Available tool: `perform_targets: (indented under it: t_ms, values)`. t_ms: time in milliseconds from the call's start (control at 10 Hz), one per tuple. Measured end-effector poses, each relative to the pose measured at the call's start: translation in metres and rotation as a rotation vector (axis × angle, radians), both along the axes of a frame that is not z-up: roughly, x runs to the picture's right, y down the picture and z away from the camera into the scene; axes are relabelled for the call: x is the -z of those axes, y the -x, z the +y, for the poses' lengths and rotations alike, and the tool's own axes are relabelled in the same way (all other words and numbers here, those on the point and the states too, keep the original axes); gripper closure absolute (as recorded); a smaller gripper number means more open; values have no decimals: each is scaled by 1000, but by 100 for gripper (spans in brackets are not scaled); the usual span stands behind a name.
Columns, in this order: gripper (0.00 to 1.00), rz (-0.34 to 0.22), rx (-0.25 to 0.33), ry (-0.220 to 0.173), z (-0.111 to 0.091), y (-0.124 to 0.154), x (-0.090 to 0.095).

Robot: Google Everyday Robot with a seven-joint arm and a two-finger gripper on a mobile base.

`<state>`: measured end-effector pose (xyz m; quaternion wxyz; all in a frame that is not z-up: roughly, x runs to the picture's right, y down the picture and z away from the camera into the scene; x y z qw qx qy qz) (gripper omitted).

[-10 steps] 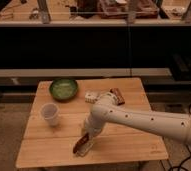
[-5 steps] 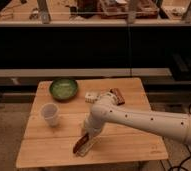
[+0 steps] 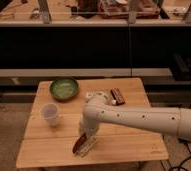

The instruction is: Place the pepper on the white sponge

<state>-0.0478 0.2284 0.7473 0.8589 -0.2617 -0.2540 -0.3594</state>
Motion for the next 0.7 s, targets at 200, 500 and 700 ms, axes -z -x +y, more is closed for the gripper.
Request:
perform_targets:
  t_ms: [200, 500, 700]
  values:
    - [20, 18, -29, 4, -3, -10, 0]
    - [20, 23, -94, 31, -8, -23, 0]
    - [20, 10, -115, 50, -10, -26, -1]
